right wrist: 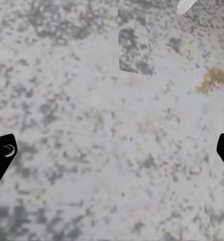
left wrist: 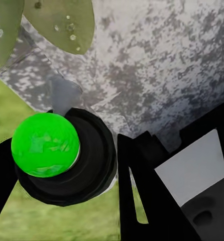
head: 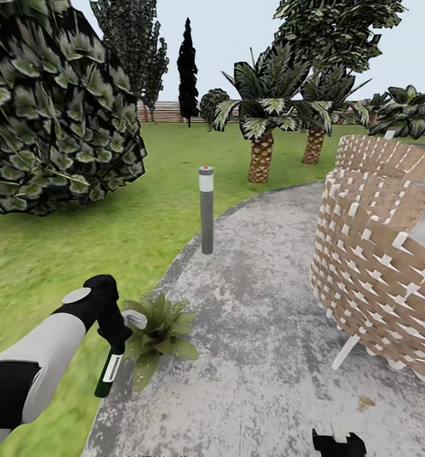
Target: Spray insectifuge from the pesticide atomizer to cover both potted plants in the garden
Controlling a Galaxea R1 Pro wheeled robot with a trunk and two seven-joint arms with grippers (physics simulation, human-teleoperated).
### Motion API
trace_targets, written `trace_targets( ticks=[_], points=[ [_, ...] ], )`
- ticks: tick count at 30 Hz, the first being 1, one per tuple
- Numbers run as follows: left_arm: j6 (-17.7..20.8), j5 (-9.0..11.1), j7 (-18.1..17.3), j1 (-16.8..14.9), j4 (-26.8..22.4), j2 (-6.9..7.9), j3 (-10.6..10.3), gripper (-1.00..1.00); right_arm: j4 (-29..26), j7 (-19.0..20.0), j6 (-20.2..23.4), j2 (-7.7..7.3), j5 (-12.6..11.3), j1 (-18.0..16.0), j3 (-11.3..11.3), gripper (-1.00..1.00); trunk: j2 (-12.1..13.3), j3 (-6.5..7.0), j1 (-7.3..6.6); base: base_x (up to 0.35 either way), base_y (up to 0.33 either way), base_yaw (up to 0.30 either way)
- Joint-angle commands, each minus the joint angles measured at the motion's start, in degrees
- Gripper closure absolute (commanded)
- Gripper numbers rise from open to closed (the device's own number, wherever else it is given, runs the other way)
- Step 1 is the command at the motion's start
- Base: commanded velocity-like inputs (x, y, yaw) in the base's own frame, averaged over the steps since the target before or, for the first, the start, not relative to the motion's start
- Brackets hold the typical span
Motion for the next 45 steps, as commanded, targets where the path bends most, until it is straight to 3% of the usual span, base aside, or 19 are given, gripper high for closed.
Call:
trace_targets(
  ticks=[1,13,29,45],
  points=[
    [0.6,-0.4,-0.5,-0.1,-0.1,0.04,-0.2,1.00,0.0,-0.2,-0.1,0.00,0.2,0.0,0.0,-1.00,0.0,-0.05,-0.01,0.000,-0.272,0.258],
    [0.7,-0.4,-0.5,0.1,-0.1,0.05,-0.3,1.00,0.0,-0.1,-0.1,0.16,0.2,0.0,0.0,-1.00,0.0,-0.05,-0.01,0.012,-0.213,0.098],
    [0.7,-0.4,-0.5,0.3,-0.1,0.39,-0.4,1.00,0.0,-0.1,-0.1,0.11,0.2,0.0,0.0,-1.00,0.0,-0.05,-0.01,0.003,-0.005,0.167],
    [1.1,-0.4,-0.5,0.3,-0.2,0.16,-0.2,1.00,0.0,0.0,0.0,0.09,0.2,0.0,0.0,-1.00,0.0,-0.05,-0.01,0.028,0.033,0.018]
  ],
)
